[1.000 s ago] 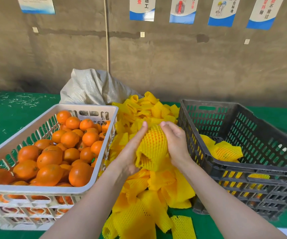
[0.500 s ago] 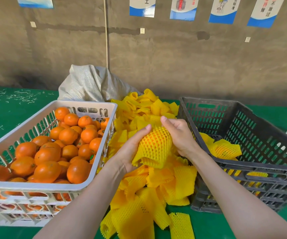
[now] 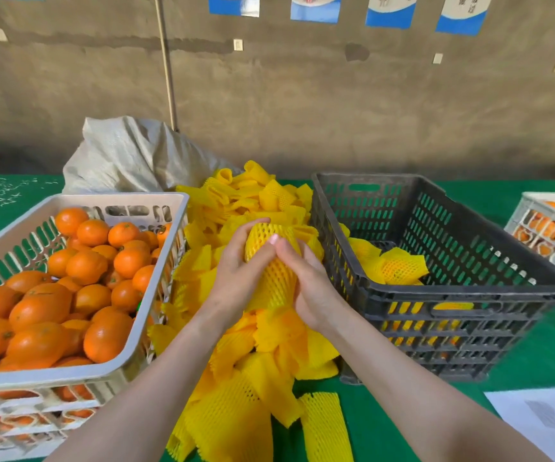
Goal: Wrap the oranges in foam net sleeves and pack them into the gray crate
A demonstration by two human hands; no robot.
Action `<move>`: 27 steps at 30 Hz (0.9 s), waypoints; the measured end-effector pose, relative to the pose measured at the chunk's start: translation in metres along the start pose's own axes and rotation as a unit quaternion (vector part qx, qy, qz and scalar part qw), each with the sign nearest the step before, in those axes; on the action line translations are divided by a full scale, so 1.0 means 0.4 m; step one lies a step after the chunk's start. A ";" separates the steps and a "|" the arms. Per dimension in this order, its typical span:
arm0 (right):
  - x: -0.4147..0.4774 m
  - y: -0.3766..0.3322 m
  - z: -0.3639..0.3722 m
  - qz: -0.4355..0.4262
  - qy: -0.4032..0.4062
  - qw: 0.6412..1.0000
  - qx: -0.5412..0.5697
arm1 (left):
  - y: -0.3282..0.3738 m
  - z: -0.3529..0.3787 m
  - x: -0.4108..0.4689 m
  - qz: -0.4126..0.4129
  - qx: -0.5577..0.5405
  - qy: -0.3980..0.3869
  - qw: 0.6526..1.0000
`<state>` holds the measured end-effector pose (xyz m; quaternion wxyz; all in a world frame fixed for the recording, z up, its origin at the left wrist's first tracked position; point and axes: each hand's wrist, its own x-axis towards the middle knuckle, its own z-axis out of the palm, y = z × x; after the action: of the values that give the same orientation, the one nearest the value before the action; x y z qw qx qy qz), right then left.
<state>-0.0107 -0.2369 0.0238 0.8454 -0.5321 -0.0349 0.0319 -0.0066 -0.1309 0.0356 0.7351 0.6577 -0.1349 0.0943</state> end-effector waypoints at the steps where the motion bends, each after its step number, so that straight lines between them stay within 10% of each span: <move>1: 0.000 -0.005 -0.009 0.001 0.012 1.000 -0.007 | 0.004 0.012 0.000 -0.022 -0.042 -0.014 0.999; 9: 0.012 -0.037 -0.062 -0.091 0.152 0.963 -0.205 | -0.006 0.098 0.041 -0.264 -0.061 -0.001 0.963; 19: 0.009 -0.075 -0.107 -0.034 -0.013 0.969 -0.243 | -0.001 0.095 0.062 -0.254 -0.135 0.000 0.958; 23: 0.041 -0.105 -0.128 -0.062 0.040 0.967 -0.245 | 0.011 0.105 0.091 -0.251 -0.168 -0.097 0.948; 27: 0.080 -0.166 -0.177 -0.122 0.081 0.964 -0.222 | 0.019 0.134 0.110 -0.187 -0.095 0.029 0.977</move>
<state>0.0286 -0.3262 0.0542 0.7037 -0.6987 -0.0374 -0.1233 0.0287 -0.1849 0.0622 0.8025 0.5954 0.0033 -0.0393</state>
